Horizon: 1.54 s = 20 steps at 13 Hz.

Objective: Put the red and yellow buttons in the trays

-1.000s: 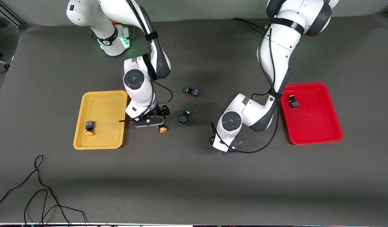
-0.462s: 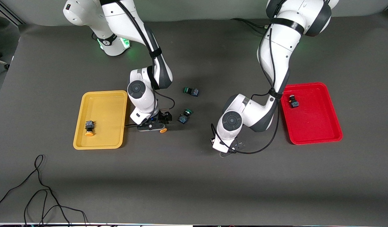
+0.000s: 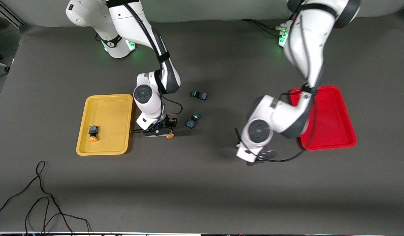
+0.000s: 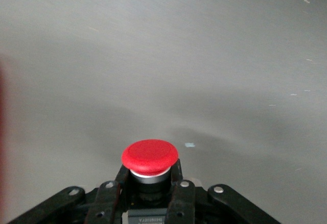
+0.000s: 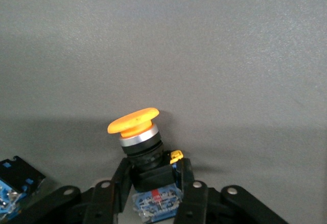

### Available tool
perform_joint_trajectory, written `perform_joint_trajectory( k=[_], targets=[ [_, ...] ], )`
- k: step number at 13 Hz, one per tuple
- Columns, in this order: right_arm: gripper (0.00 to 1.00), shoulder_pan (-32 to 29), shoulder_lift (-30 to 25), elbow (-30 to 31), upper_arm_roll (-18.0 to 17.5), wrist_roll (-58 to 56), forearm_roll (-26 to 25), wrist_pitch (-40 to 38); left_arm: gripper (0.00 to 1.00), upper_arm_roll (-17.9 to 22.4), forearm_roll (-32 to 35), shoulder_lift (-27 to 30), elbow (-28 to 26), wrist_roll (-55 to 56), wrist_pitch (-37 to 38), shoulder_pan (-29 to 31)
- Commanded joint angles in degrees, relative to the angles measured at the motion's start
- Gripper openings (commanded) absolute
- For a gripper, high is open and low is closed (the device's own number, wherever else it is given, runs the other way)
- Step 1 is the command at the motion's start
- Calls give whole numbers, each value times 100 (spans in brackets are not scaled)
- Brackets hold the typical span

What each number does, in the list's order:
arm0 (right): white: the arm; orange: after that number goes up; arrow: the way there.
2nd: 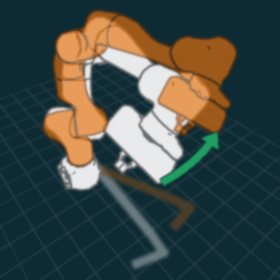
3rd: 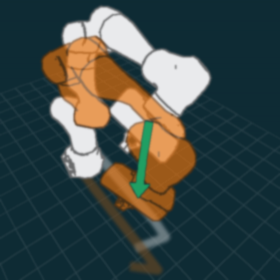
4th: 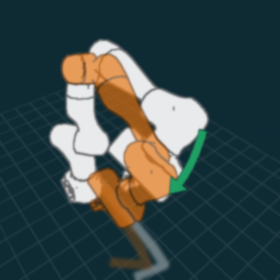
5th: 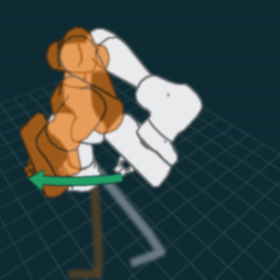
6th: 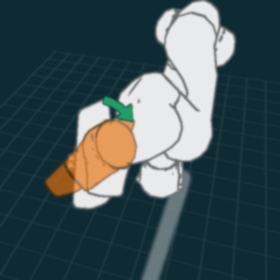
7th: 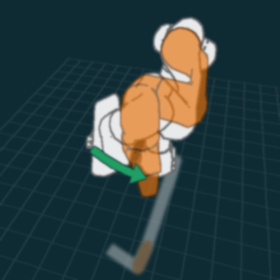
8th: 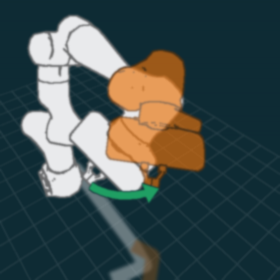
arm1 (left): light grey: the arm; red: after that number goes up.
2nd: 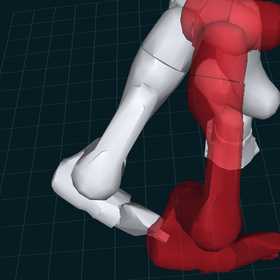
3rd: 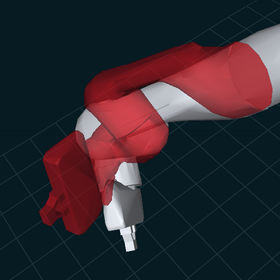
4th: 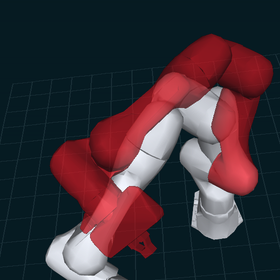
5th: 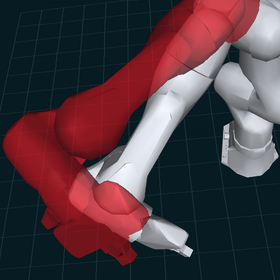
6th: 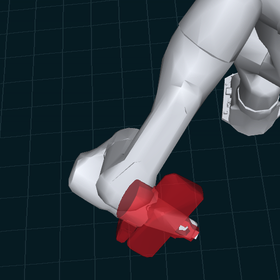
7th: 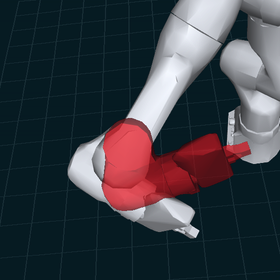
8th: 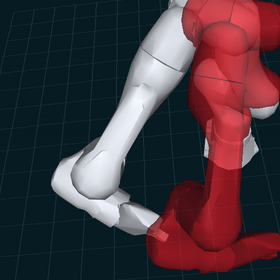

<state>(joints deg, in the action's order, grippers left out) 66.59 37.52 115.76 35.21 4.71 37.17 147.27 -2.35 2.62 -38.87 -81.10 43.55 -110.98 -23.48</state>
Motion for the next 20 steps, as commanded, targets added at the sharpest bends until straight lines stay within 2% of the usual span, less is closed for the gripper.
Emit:
perform_joint_trajectory(
  k=[1,2,4,6,9,11,12,14,16,17,18,19,20],
  targets=[
    [12,-32,-314,-149,47,-111,203,-441,0,-38,55,1711,-2114,-1134,-257,649],
    [12,-23,-472,-272,170,28,194,-871,0,-29,55,2125,-2634,-1469,-292,826],
    [12,82,-736,-570,678,328,115,-1898,0,-12,64,2672,-3365,-2067,-389,1247],
    [12,82,-912,-808,1266,311,-173,-2840,0,-3,90,2744,-3701,-2717,-512,1792],
    [12,74,-1080,-765,2031,189,-938,-3430,0,-3,502,2701,-4342,-3079,-1301,2268],
    [12,-14,-1010,-503,2559,-327,-1001,-3486,0,-3,529,2561,-4581,-3449,-1802,2644],
    [11,-232,-949,-380,2657,-678,-984,-3416,0,-3,608,2420,-4581,-3520,-1909,2734],
    [11,-812,-625,-317,2571,-1154,-835,-3293,0,-3,871,2209,-4729,-3520,-2338,2962],
    [11,-1348,-168,-343,1985,-1332,-380,-3266,0,-3,969,2077,-5028,-3590,-3032,3146],
    [11,-1550,-105,-343,1755,-1376,-325,-3266,0,-3,969,1963,-5047,-3704,-3131,3182],
    [11,-1631,-78,-343,1640,-1385,-316,-3266,55,-3,960,1884,-5012,-3774,-3149,3226],
    [11,-1640,-69,-343,1604,-1385,-316,-3274,99,-3,969,1883,-4995,-3810,-3149,3314],
    [11,-1632,-34,-343,1595,-1324,-307,-3301,100,-20,960,1953,-4986,-3871,-3123,3332]
  ],
)
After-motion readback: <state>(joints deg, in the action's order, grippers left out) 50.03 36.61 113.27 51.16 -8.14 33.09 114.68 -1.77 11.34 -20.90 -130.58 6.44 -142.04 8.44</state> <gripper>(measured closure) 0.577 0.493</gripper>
